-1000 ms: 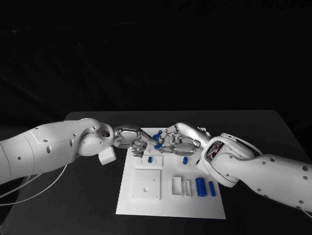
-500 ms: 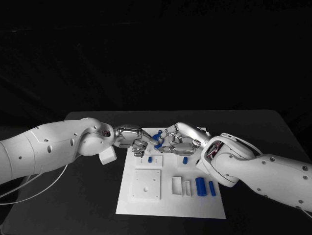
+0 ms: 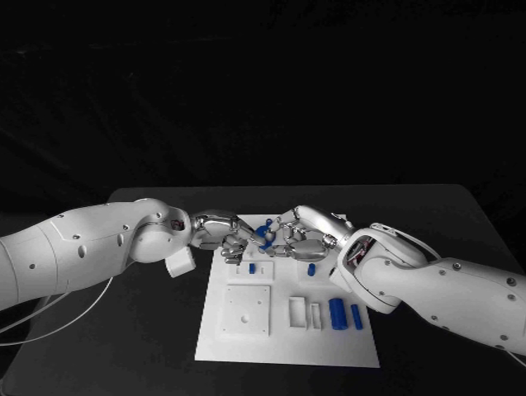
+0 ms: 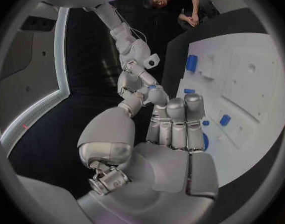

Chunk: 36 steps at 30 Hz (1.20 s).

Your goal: Assemble the parts on the task board

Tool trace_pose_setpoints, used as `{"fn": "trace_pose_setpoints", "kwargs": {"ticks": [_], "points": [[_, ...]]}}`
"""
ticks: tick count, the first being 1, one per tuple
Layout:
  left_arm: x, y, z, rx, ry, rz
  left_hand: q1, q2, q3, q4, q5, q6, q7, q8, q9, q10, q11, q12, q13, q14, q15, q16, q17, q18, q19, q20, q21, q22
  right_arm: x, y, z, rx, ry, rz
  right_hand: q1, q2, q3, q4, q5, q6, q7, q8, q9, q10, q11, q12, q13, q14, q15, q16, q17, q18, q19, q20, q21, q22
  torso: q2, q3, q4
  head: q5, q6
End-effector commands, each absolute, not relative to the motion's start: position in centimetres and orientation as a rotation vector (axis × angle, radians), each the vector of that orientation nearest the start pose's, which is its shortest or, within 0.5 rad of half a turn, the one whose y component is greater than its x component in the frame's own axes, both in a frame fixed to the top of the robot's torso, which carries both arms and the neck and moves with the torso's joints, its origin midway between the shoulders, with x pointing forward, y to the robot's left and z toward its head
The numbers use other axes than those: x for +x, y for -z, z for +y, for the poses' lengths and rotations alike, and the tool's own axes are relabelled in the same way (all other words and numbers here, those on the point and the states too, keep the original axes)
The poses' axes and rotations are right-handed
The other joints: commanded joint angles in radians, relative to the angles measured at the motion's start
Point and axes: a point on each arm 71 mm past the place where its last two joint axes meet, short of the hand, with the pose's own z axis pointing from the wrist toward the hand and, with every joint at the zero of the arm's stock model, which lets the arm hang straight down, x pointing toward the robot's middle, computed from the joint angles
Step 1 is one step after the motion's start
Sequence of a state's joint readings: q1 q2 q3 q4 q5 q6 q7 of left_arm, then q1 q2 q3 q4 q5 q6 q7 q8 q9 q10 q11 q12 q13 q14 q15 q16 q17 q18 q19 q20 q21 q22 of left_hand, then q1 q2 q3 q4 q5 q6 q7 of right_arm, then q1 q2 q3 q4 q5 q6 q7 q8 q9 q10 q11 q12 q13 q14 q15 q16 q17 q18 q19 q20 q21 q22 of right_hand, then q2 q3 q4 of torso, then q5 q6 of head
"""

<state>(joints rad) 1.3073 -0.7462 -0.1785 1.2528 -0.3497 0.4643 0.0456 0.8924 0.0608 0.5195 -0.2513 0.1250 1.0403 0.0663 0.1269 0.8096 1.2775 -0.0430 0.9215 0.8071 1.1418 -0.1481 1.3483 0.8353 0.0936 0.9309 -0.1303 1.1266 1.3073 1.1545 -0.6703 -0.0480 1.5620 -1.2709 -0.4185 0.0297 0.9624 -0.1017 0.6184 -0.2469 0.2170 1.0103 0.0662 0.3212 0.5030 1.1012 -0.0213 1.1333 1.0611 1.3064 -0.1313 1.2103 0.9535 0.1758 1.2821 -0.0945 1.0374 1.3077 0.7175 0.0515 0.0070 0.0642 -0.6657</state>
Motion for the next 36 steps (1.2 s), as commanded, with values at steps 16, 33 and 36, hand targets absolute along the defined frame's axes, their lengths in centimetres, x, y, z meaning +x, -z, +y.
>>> {"fn": "trace_pose_setpoints", "kwargs": {"ticks": [16,33,36], "points": [[50.35,21.16,20.39,-0.552,1.517,2.335,0.032,0.032,0.004,-0.022,0.034,0.010,-0.001,0.011,-0.003,0.011,-0.005,0.002,-0.003,0.006,-0.007,0.002,0.001,0.006,0.007,-0.101,0.005,0.008,45.25,19.21,-9.63,-0.128,-1.064,1.615,-0.010,-0.004,0.004,-0.002,0.010,0.029,0.019,0.003,0.001,0.004,-0.006,0.000,0.001,0.000,-0.004,-0.004,0.001,0.086,0.003,-0.006,0.002,0.012,0.000,0.0001,0.0005,0.004,-0.003],[50.63,21.26,20.66,-0.581,1.475,2.305,-0.034,0.059,0.114,-0.034,0.143,0.058,-0.019,0.071,0.037,0.035,-0.022,-0.002,-0.012,0.020,-0.021,0.007,0.000,-0.002,0.017,-0.107,0.009,0.011,45.67,19.33,-10.17,-0.115,-1.028,1.609,-0.030,-0.023,-0.017,-0.007,0.036,0.018,0.023,-0.006,0.001,-0.003,-0.002,-0.006,0.001,-0.001,0.000,-0.007,0.002,0.086,0.002,-0.009,-0.001,0.012,0.000,0.0000,0.0000,0.005,-0.005],[50.62,21.25,20.67,-0.581,1.478,2.304,-0.037,0.059,0.118,-0.035,0.143,0.058,-0.019,0.072,0.038,0.036,-0.022,-0.002,-0.012,0.020,-0.022,0.007,0.000,-0.002,0.017,-0.107,0.010,0.011,45.69,19.37,-10.18,-0.124,-1.023,1.612,-0.030,-0.024,-0.017,-0.007,0.036,0.018,0.023,-0.006,0.001,-0.003,-0.002,-0.006,0.001,-0.001,0.000,-0.008,0.002,0.086,0.002,-0.009,-0.001,0.012,0.000,0.0002,0.0003,0.005,-0.005]]}}
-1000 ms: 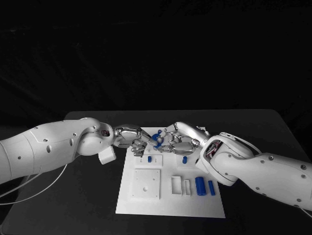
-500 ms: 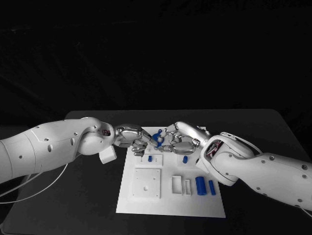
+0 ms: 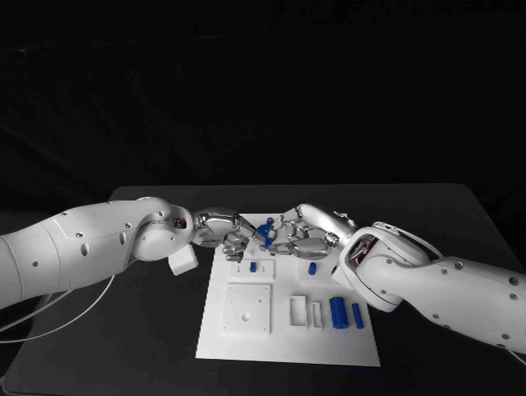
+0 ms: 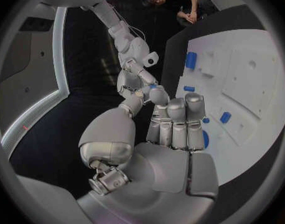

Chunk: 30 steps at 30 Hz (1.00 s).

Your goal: Assemble the parts on the task board

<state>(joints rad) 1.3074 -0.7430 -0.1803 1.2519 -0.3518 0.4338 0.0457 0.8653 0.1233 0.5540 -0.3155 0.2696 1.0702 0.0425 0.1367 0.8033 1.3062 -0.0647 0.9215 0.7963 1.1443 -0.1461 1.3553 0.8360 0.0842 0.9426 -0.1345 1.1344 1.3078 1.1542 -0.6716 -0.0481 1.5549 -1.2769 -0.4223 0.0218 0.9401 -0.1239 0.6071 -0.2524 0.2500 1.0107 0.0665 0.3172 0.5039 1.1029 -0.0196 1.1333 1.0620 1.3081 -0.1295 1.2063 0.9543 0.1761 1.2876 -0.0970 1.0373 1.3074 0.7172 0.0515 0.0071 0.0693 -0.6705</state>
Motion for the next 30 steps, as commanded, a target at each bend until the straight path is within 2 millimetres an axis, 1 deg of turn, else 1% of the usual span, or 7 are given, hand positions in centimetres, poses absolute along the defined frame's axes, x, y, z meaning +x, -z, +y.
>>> {"fn": "trace_pose_setpoints", "kwargs": {"ticks": [1,8,17,23,26,28,30], "points": [[50.6,21.3,20.7,-0.583,1.474,2.304,-0.010,-0.004,0.083,0.030,-0.001,0.028,0.004,0.062,0.044,0.007,-0.001,-0.002,-0.001,0.017,-0.024,0.000,-0.001,0.007,0.006,-0.103,0.002,0.010,45.7,19.4,-10.2,-0.124,-1.022,1.611,-0.008,-0.001,-0.006,-0.002,0.003,0.018,0.022,-0.002,0.001,-0.004,-0.003,-0.006,0.001,-0.003,-0.002,-0.004,0.001,0.086,-0.003,-0.007,-0.001,0.012,0.001,0.0002,0.0002,0.000,0.000],[50.7,21.3,20.8,-0.591,1.457,2.305,-0.026,-0.005,0.100,0.026,0.011,0.032,0.002,0.071,0.054,0.011,-0.002,-0.001,-0.001,0.020,-0.025,0.002,-0.001,0.007,0.008,-0.106,0.004,0.012,45.6,19.4,-10.1,-0.127,-1.025,1.616,-0.008,-0.003,-0.008,-0.003,0.003,0.018,0.023,-0.002,0.001,-0.005,-0.003,-0.007,0.000,-0.003,-0.002,-0.004,0.001,0.086,-0.004,-0.007,-0.001,0.012,0.000,-0.0001,0.0001,0.002,-0.001],[50.8,21.4,20.9,-0.610,1.434,2.302,-0.035,-0.004,0.108,0.026,0.015,0.034,0.001,0.076,0.060,0.014,-0.004,0.000,-0.001,0.022,-0.026,0.003,-0.001,0.007,0.010,-0.108,0.006,0.013,45.5,19.4,-9.9,-0.136,-1.035,1.617,-0.008,-0.003,-0.009,-0.004,0.002,0.018,0.023,-0.002,0.001,-0.004,-0.003,-0.007,0.001,-0.003,-0.002,-0.004,0.001,0.086,-0.004,-0.007,-0.002,0.012,0.000,0.0001,0.0000,0.002,-0.004],[50.7,21.7,20.8,-0.636,1.391,2.321,-0.046,-0.003,0.112,0.025,0.019,0.037,-0.001,0.082,0.067,0.016,-0.005,0.001,-0.001,0.024,-0.028,0.005,0.000,0.007,0.011,-0.109,0.008,0.013,45.8,19.3,-10.4,-0.126,-1.003,1.583,-0.008,-0.003,-0.009,-0.004,0.002,0.018,0.023,-0.002,0.001,-0.005,-0.003,-0.007,0.001,-0.003,-0.002,-0.004,0.001,0.086,-0.004,-0.007,-0.002,0.012,0.001,0.0005,0.0000,0.003,-0.003],[50.8,21.8,20.9,-0.655,1.365,2.320,-0.054,-0.002,0.117,0.024,0.030,0.039,-0.003,0.087,0.073,0.017,-0.007,0.002,0.000,0.024,-0.029,0.007,0.001,0.007,0.011,-0.110,0.010,0.015,46.1,19.3,-10.7,-0.122,-0.975,1.565,-0.009,-0.009,-0.011,-0.005,0.002,0.013,0.024,-0.005,0.001,-0.007,-0.002,-0.009,0.000,-0.004,-0.001,-0.006,0.001,0.086,-0.005,-0.007,-0.003,0.011,0.000,0.0002,0.0000,0.003,-0.004],[50.8,21.9,21.0,-0.671,1.350,2.317,-0.074,0.003,0.117,0.023,0.054,0.050,-0.007,0.098,0.083,0.016,-0.011,0.003,0.000,0.023,-0.032,0.007,0.001,0.006,0.010,-0.110,0.011,0.016,46.3,19.3,-11.0,-0.112,-0.958,1.561,-0.009,-0.016,-0.013,-0.006,0.001,0.006,0.026,-0.009,0.000,-0.011,0.000,-0.012,-0.001,-0.005,0.001,-0.008,0.000,0.086,-0.007,-0.007,-0.006,0.010,0.000,0.0002,0.0000,0.003,-0.004],[50.8,21.9,21.1,-0.677,1.346,2.321,-0.083,0.003,0.119,0.022,0.062,0.051,-0.008,0.102,0.090,0.015,-0.013,0.003,0.001,0.022,-0.034,0.007,0.001,0.006,0.009,-0.111,0.013,0.016,46.4,19.3,-11.2,-0.108,-0.946,1.546,-0.010,-0.022,-0.014,-0.004,0.000,-0.001,0.029,-0.013,-0.001,-0.014,0.002,-0.016,-0.002,-0.007,0.003,-0.011,0.000,0.086,-0.008,-0.007,-0.008,0.010,0.000,-0.0002,-0.0001,0.003,-0.003]]}}
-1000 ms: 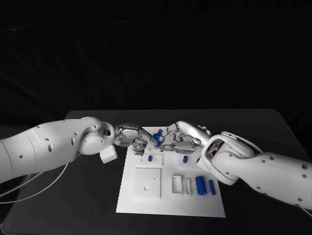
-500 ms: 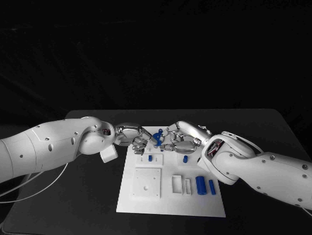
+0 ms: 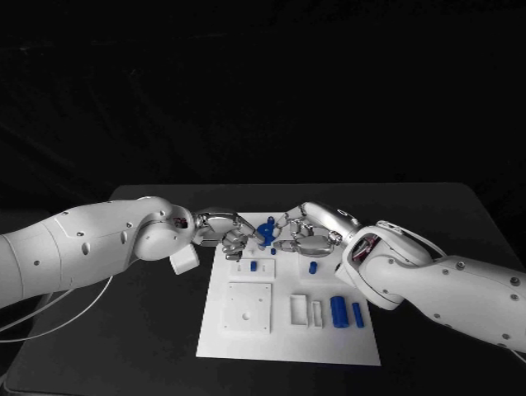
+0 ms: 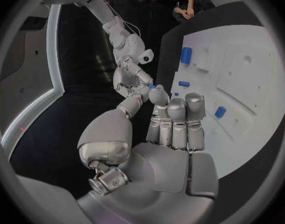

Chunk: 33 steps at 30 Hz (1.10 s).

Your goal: Assemble the parts on the task board

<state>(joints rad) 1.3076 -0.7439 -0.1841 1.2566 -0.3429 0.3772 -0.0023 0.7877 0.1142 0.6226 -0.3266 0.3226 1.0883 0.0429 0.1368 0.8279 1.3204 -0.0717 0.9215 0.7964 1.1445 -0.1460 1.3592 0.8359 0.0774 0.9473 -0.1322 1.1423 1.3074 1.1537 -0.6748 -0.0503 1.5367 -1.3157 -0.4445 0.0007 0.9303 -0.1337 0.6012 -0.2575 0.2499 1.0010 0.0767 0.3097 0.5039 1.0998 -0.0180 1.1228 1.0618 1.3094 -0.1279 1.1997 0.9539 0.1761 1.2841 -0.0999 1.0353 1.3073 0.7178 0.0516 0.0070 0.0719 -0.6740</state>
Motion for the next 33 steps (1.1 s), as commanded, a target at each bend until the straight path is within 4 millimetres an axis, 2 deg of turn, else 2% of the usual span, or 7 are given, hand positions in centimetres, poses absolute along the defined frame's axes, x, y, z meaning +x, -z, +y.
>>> {"fn": "trace_pose_setpoints", "kwargs": {"ticks": [1,7,10,19,21,24,33], "points": [[50.8,21.9,21.1,-0.679,1.342,2.322,-0.012,0.011,0.052,0.033,0.023,0.038,-0.011,0.108,0.070,0.000,-0.007,0.003,0.001,0.021,-0.035,0.004,0.001,0.013,0.003,-0.114,0.005,0.017,46.5,19.3,-11.3,-0.110,-0.941,1.543,-0.001,-0.014,-0.009,0.002,0.000,0.006,0.019,-0.007,-0.002,-0.012,0.002,-0.006,-0.002,-0.009,0.003,-0.005,0.000,0.086,-0.005,-0.004,-0.007,0.009,0.000,-0.0002,0.0001,0.000,0.000],[50.9,22.1,21.3,-0.708,1.288,2.319,-0.031,0.009,0.060,0.032,0.057,0.050,-0.018,0.124,0.091,-0.003,-0.014,0.005,0.004,0.019,-0.042,0.005,0.001,0.014,0.000,-0.117,0.010,0.018,47.2,19.5,-12.3,-0.091,-0.908,1.530,0.005,-0.029,-0.009,0.005,-0.001,-0.019,0.028,-0.021,-0.005,-0.022,0.010,-0.012,-0.004,-0.013,0.011,-0.014,-0.004,0.086,-0.011,-0.005,-0.016,0.006,-0.001,0.0002,0.0000,0.001,-0.001],[50.9,22.3,21.7,-0.729,1.229,2.326,-0.043,0.007,0.064,0.032,0.095,0.061,-0.024,0.138,0.110,0.001,-0.020,0.007,0.004,0.021,-0.046,0.007,0.001,0.014,0.000,-0.119,0.013,0.018,47.4,19.4,-13.0,-0.081,-0.894,1.519,0.009,-0.032,-0.008,0.008,0.002,-0.026,0.032,-0.024,-0.005,-0.026,0.014,-0.015,-0.005,-0.014,0.014,-0.017,-0.005,0.086,-0.013,-0.005,-0.020,0.004,-0.001,-0.0002,-0.0001,0.003,-0.002],[51.3,23.1,23.6,-0.682,0.860,2.357,-0.059,-0.005,0.078,0.032,0.165,0.079,-0.035,0.160,0.147,0.024,-0.031,0.008,0.002,0.039,-0.055,0.014,-0.002,0.017,0.014,-0.125,0.021,0.014,49.3,18.9,-15.7,-0.004,-0.838,1.496,0.012,-0.035,-0.008,0.014,0.016,-0.029,0.033,-0.025,-0.003,-0.027,0.015,-0.017,-0.006,-0.014,0.016,-0.021,-0.006,0.086,-0.013,-0.005,-0.024,0.003,-0.002,-0.0012,0.0011,0.005,-0.009],[51.4,23.3,24.0,-0.669,0.792,2.370,-0.062,-0.007,0.081,0.032,0.167,0.085,-0.038,0.164,0.154,0.032,-0.033,0.008,0.001,0.046,-0.058,0.015,-0.003,0.018,0.019,-0.127,0.023,0.013,50.0,18.4,-16.6,0.019,-0.821,1.481,0.014,-0.036,-0.007,0.014,0.019,-0.029,0.034,-0.025,-0.002,-0.028,0.016,-0.018,-0.007,-0.015,0.016,-0.022,-0.006,0.086,-0.014,-0.004,-0.025,0.003,-0.002,-0.0012,0.0011,0.006,-0.011],[51.7,23.4,24.3,-0.591,0.684,2.386,-0.058,-0.028,0.135,0.034,0.117,0.093,-0.042,0.167,0.168,0.045,-0.037,0.004,-0.002,0.056,-0.061,0.013,-0.007,0.020,0.027,-0.129,0.022,0.009,51.0,17.4,-17.7,0.041,-0.796,1.452,0.018,-0.037,-0.006,0.014,0.022,-0.029,0.034,-0.025,-0.001,-0.028,0.016,-0.018,-0.007,-0.015,0.016,-0.023,-0.007,0.086,-0.014,-0.004,-0.026,0.003,-0.003,-0.0015,-0.0001,0.009,-0.013],[52.4,23.6,23.9,-0.392,0.439,2.487,-0.076,-0.035,0.161,0.034,0.133,0.114,-0.046,0.174,0.185,0.069,-0.040,0.006,-0.002,0.073,-0.060,0.016,-0.008,0.020,0.042,-0.132,0.027,0.008,52.7,15.9,-19.8,0.072,-0.740,1.417,0.021,-0.039,-0.005,0.015,0.028,-0.029,0.034,-0.025,0.000,-0.029,0.016,-0.019,-0.008,-0.016,0.016,-0.025,-0.007,0.086,-0.015,-0.002,-0.028,0.003,-0.002,-0.0005,-0.0004,0.019,-0.026]]}}
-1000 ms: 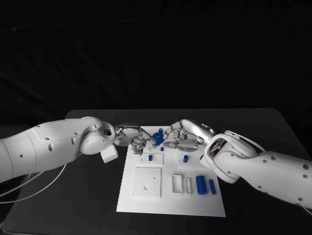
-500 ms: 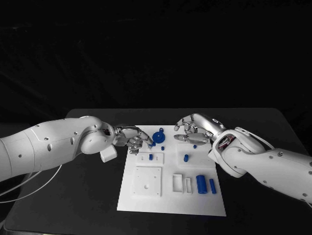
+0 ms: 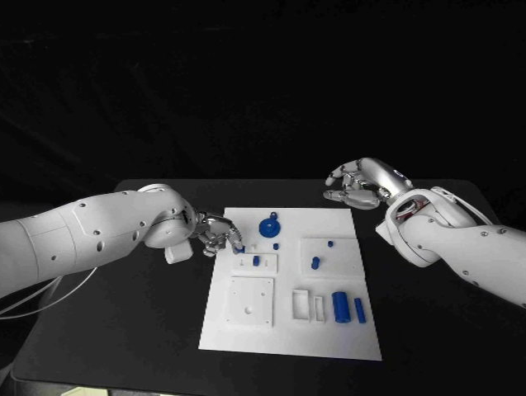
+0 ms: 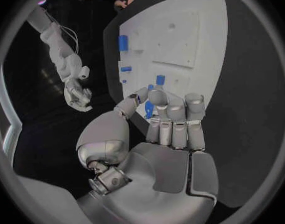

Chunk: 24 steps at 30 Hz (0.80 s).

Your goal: Assemble the parts on the task board

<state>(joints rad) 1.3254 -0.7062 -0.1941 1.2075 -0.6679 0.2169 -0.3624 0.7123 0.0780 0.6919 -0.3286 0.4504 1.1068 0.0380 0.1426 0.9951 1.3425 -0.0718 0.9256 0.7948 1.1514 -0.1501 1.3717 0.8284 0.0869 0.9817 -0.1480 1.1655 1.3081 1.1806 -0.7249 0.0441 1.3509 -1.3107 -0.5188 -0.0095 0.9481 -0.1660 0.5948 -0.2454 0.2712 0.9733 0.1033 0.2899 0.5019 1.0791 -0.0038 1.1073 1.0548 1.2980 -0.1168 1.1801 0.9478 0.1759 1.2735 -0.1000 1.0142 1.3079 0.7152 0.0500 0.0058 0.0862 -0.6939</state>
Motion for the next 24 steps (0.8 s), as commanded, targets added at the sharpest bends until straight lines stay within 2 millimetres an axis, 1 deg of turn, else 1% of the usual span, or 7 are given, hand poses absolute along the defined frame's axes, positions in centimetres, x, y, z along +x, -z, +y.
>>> {"fn": "trace_pose_setpoints", "kwargs": {"ticks": [1,5,9,12,15,19,24], "points": [[52.5,23.7,23.8,-0.380,0.439,2.498,-0.003,0.003,0.093,0.036,0.007,0.097,-0.042,0.168,0.019,0.049,-0.040,0.002,0.000,0.067,-0.055,0.004,-0.001,0.011,0.008,-0.116,0.004,0.007,52.7,15.8,-19.9,0.074,-0.738,1.416,0.004,-0.008,0.001,0.003,0.009,-0.001,0.007,-0.005,0.002,-0.008,0.001,-0.003,-0.001,-0.004,0.005,-0.005,-0.001,0.086,-0.005,-0.002,-0.007,0.002,0.000,0.0013,0.0015,0.006,-0.006],[52.9,23.9,23.3,-0.358,0.394,2.514,-0.010,0.005,0.099,0.035,0.017,0.100,-0.043,0.168,0.023,0.053,-0.040,0.002,0.000,0.070,-0.054,0.005,-0.001,0.011,0.009,-0.116,0.004,0.008,52.9,15.8,-20.1,0.076,-0.732,1.413,0.005,-0.009,0.002,0.003,0.013,-0.001,0.007,-0.005,0.003,-0.008,0.001,-0.004,-0.002,-0.004,0.005,-0.006,-0.001,0.086,-0.005,-0.001,-0.007,0.002,0.002,0.0004,0.0026,0.008,-0.010],[53.2,24.2,22.8,-0.310,0.338,2.505,-0.013,0.006,0.103,0.035,0.024,0.102,-0.043,0.168,0.025,0.055,-0.041,0.003,0.000,0.072,-0.053,0.006,-0.001,0.011,0.010,-0.117,0.006,0.008,53.1,15.7,-20.1,0.077,-0.729,1.407,0.006,-0.009,0.002,0.004,0.018,-0.001,0.007,-0.004,0.003,-0.008,0.001,-0.004,-0.002,-0.004,0.005,-0.006,-0.001,0.086,-0.005,0.000,-0.008,0.002,0.001,0.0016,0.0051,0.012,-0.015],[53.2,24.4,22.3,-0.296,0.324,2.502,-0.015,0.006,0.105,0.035,0.026,0.104,-0.044,0.168,0.027,0.056,-0.041,0.004,0.001,0.073,-0.053,0.007,0.000,0.011,0.011,-0.117,0.006,0.008,53.3,15.7,-20.3,0.080,-0.725,1.404,0.008,-0.010,0.002,0.004,0.021,-0.001,0.007,-0.004,0.004,-0.008,0.001,-0.004,-0.002,-0.004,0.005,-0.007,-0.001,0.086,-0.004,0.000,-0.008,0.003,0.000,0.0024,0.0049,0.015,-0.019],[53.3,24.4,21.8,-0.267,0.316,2.484,-0.016,0.007,0.106,0.035,0.027,0.104,-0.044,0.168,0.028,0.057,-0.042,0.004,0.001,0.074,-0.053,0.008,0.000,0.011,0.012,-0.117,0.007,0.008,53.4,15.6,-20.3,0.081,-0.723,1.405,0.009,-0.010,0.002,0.005,0.025,-0.001,0.007,-0.004,0.004,-0.007,0.001,-0.004,-0.003,-0.003,0.005,-0.007,-0.001,0.086,-0.004,0.000,-0.008,0.003,0.000,0.0031,0.0033,0.019,-0.019],[53.5,24.3,21.3,-0.250,0.297,2.454,-0.020,0.010,0.107,0.036,0.026,0.108,-0.045,0.169,0.030,0.059,-0.042,0.006,0.002,0.076,-0.053,0.009,0.000,0.011,0.014,-0.117,0.008,0.008,53.4,15.6,-20.3,0.081,-0.723,1.405,0.009,-0.011,0.002,0.005,0.027,-0.001,0.007,-0.004,0.005,-0.007,0.001,-0.004,-0.003,-0.003,0.005,-0.007,-0.001,0.086,-0.004,0.001,-0.008,0.003,0.002,0.0017,0.0015,0.020,-0.020],[53.8,24.2,20.9,-0.212,0.267,2.382,-0.023,0.010,0.108,0.035,0.028,0.111,-0.046,0.170,0.032,0.060,-0.044,0.008,0.004,0.079,-0.053,0.011,0.000,0.012,0.016,-0.118,0.009,0.009,53.4,15.7,-20.2,0.082,-0.724,1.408,0.010,-0.011,0.002,0.005,0.031,-0.001,0.007,-0.004,0.005,-0.007,0.001,-0.004,-0.003,-0.003,0.005,-0.007,-0.001,0.086,-0.004,0.001,-0.009,0.003,0.002,0.0021,0.0019,0.019,-0.022]]}}
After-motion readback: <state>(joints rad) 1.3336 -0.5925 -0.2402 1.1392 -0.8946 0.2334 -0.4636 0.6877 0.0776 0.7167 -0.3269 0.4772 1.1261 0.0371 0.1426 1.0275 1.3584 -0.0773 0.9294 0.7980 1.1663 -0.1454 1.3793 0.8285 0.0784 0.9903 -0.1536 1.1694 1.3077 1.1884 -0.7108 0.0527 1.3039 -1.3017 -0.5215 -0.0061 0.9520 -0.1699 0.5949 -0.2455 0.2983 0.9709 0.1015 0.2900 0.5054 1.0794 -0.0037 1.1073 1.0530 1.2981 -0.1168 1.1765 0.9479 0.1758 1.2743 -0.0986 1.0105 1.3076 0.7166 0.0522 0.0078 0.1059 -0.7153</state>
